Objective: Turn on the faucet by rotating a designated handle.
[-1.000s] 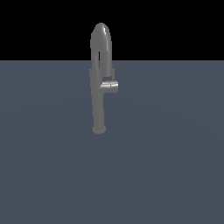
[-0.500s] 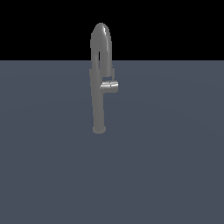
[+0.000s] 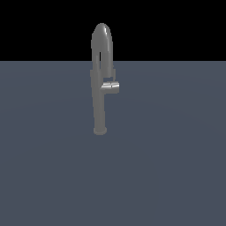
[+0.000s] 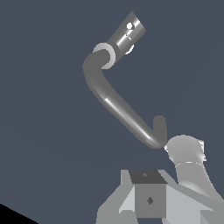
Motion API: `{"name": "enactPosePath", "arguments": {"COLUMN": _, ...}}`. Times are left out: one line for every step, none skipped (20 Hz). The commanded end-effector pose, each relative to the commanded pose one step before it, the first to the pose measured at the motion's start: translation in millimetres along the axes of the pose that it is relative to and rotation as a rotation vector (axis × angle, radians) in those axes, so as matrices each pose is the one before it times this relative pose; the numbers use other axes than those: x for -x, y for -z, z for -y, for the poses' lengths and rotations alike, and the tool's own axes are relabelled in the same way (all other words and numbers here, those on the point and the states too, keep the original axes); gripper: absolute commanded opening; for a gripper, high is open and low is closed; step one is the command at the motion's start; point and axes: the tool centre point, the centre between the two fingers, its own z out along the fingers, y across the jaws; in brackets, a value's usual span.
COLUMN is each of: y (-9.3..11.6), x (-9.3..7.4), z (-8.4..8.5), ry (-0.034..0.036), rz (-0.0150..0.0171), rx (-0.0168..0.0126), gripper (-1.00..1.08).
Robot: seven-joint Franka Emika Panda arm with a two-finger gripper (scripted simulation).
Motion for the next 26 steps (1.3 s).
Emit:
{"name": "enactPosePath", "arguments": {"y": -1.29, "x": -14.36, "z": 3.57, "ry": -0.03534, "rz": 0.04915, "rx": -0.03526, "gripper": -1.00}}
{"name": "enactPosePath", "arguments": {"y": -0.50, "x": -5.75, "z": 1.45, "ry": -0.01428, "rz": 0.01973, "rx": -0.01422, "gripper": -1.00}}
{"name": "enactPosePath", "arguments": {"y": -0.50, "x": -5.79, "z": 1.46, "ry": -0.01440, "rz": 0.01992, "rx": -0.01437, "gripper": -1.00}}
{"name": "enactPosePath", "arguments": {"y": -0.50, "x": -5.85, "z": 1.47, "ry": -0.01454, "rz": 0.02013, "rx": -0.01452, "gripper": -1.00}}
{"name": "enactPosePath", "arguments": {"y": -0.50, "x": -5.90, "z": 1.49, "ry": -0.01469, "rz": 0.02034, "rx": -0.01468, "gripper": -1.00}}
{"name": "enactPosePath", "arguments": {"y": -0.50, "x": -5.97, "z": 1.50, "ry": -0.01486, "rz": 0.02059, "rx": -0.01486, "gripper": -1.00}}
{"name": "enactPosePath", "arguments": {"y": -0.51, "x": -6.03, "z": 1.51, "ry": -0.01504, "rz": 0.02084, "rx": -0.01505, "gripper": -1.00}}
{"name": "enactPosePath", "arguments": {"y": -0.50, "x": -6.11, "z": 1.52, "ry": -0.01524, "rz": 0.02112, "rx": -0.01527, "gripper": -1.00}}
{"name": "enactPosePath", "arguments": {"y": -0.51, "x": -6.19, "z": 1.55, "ry": -0.01546, "rz": 0.02142, "rx": -0.01550, "gripper": -1.00}}
{"name": "enactPosePath", "arguments": {"y": -0.51, "x": -6.27, "z": 1.57, "ry": -0.01570, "rz": 0.02175, "rx": -0.01574, "gripper": -1.00}}
{"name": "enactPosePath", "arguments": {"y": -0.51, "x": -6.37, "z": 1.59, "ry": -0.01596, "rz": 0.02211, "rx": -0.01602, "gripper": -1.00}}
{"name": "enactPosePath", "arguments": {"y": -0.52, "x": -6.48, "z": 1.61, "ry": -0.01626, "rz": 0.02250, "rx": -0.01631, "gripper": -1.00}}
{"name": "enactPosePath", "arguments": {"y": -0.52, "x": -6.59, "z": 1.65, "ry": -0.01658, "rz": 0.02292, "rx": -0.01664, "gripper": -1.00}}
{"name": "enactPosePath", "arguments": {"y": -0.53, "x": -6.72, "z": 1.68, "ry": -0.01693, "rz": 0.02338, "rx": -0.01699, "gripper": -1.00}}
{"name": "enactPosePath", "arguments": {"y": -0.54, "x": -6.87, "z": 1.72, "ry": -0.01732, "rz": 0.02389, "rx": -0.01739, "gripper": -1.00}}
{"name": "enactPosePath", "arguments": {"y": -0.55, "x": -7.02, "z": 1.76, "ry": -0.01775, "rz": 0.02444, "rx": -0.01781, "gripper": -1.00}}
{"name": "enactPosePath", "arguments": {"y": -0.56, "x": -7.16, "z": 1.80, "ry": -0.01814, "rz": 0.02493, "rx": -0.01819, "gripper": -1.00}}
{"name": "enactPosePath", "arguments": {"y": -0.57, "x": -7.18, "z": 1.81, "ry": -0.01824, "rz": 0.02501, "rx": -0.01829, "gripper": -1.00}}
{"name": "enactPosePath", "arguments": {"y": -0.57, "x": -7.14, "z": 1.80, "ry": -0.01817, "rz": 0.02485, "rx": -0.01821, "gripper": -1.00}}
{"name": "enactPosePath", "arguments": {"y": -0.57, "x": -7.07, "z": 1.79, "ry": -0.01804, "rz": 0.02461, "rx": -0.01807, "gripper": -1.00}}
{"name": "enactPosePath", "arguments": {"y": -0.57, "x": -7.01, "z": 1.79, "ry": -0.01794, "rz": 0.02440, "rx": -0.01795, "gripper": -1.00}}
{"name": "enactPosePath", "arguments": {"y": -0.59, "x": -7.00, "z": 1.79, "ry": -0.01793, "rz": 0.02430, "rx": -0.01793, "gripper": -1.00}}
{"name": "enactPosePath", "arguments": {"y": -0.61, "x": -6.97, "z": 1.79, "ry": -0.01789, "rz": 0.02417, "rx": -0.01788, "gripper": -1.00}}
{"name": "enactPosePath", "arguments": {"y": -0.63, "x": -6.87, "z": 1.76, "ry": -0.01766, "rz": 0.02377, "rx": -0.01764, "gripper": -1.00}}
{"name": "enactPosePath", "arguments": {"y": -0.63, "x": -6.66, "z": 1.71, "ry": -0.01713, "rz": 0.02299, "rx": -0.01710, "gripper": -1.00}}
{"name": "enactPosePath", "arguments": {"y": -0.63, "x": -6.42, "z": 1.65, "ry": -0.01652, "rz": 0.02211, "rx": -0.01648, "gripper": -1.00}}
